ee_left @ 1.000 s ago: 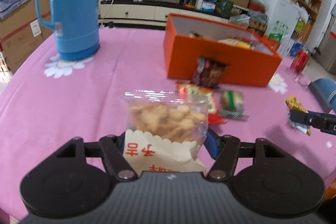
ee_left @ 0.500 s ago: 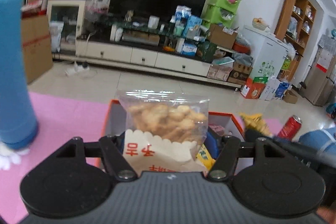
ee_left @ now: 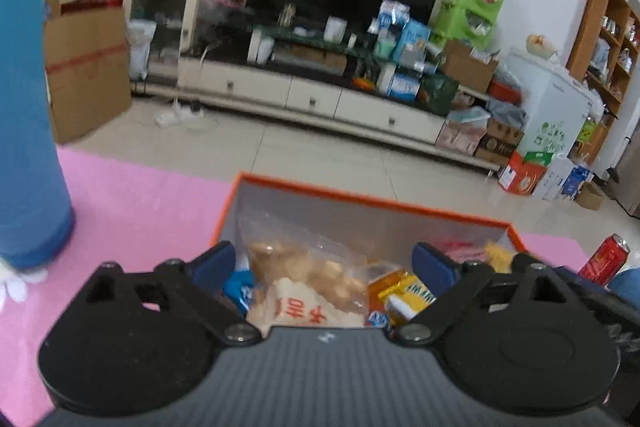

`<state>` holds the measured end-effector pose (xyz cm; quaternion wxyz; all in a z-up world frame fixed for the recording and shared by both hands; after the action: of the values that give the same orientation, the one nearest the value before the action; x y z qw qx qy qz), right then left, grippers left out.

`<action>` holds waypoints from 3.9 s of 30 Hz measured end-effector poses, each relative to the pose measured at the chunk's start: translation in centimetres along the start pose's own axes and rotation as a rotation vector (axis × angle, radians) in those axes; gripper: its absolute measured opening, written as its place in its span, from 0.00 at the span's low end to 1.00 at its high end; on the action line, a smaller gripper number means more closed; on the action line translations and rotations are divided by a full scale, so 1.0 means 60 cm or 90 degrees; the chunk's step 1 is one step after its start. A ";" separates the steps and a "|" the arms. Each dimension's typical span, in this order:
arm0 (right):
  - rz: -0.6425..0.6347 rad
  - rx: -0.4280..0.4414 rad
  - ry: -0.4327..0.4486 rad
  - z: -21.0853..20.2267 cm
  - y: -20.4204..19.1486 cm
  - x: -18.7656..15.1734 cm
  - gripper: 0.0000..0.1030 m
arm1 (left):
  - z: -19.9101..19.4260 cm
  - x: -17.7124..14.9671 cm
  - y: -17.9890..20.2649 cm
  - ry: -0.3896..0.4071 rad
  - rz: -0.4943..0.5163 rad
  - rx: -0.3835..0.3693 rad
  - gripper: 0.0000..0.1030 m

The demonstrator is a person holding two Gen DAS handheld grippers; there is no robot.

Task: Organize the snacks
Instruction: 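Carry both bags over the orange box and open both tools to drop them, then grasp the red-and-white cookie packet with the left tool while the right tool grasps the brown oat bar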

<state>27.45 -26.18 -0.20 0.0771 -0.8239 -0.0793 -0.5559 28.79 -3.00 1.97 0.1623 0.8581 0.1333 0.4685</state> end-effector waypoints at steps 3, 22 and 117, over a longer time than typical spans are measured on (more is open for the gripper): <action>0.006 0.006 0.047 -0.033 -0.001 0.022 0.76 | -0.021 0.005 0.008 0.013 0.016 -0.008 0.91; -0.138 -0.007 0.016 -0.194 -0.012 0.022 0.90 | -0.162 -0.024 -0.022 0.015 0.058 0.028 0.91; -0.161 0.046 -0.269 -0.240 0.000 -0.268 0.31 | -0.194 -0.285 -0.140 -0.228 0.158 0.052 0.60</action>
<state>8.48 -30.00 -9.77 0.0179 -0.9020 -0.2161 -0.3735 9.31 -0.07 -8.53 0.0894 0.9432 0.0146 0.3195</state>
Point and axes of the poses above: each gripper's, at about its wrist camera, not at the fingertips, and z roughly the way its jaws point, y to its right, x to its top, the point moved 6 cm from there along z, roughly the way its jaws point, and after that the axes turned 12 degrees about -z, right-handed, at the moved point
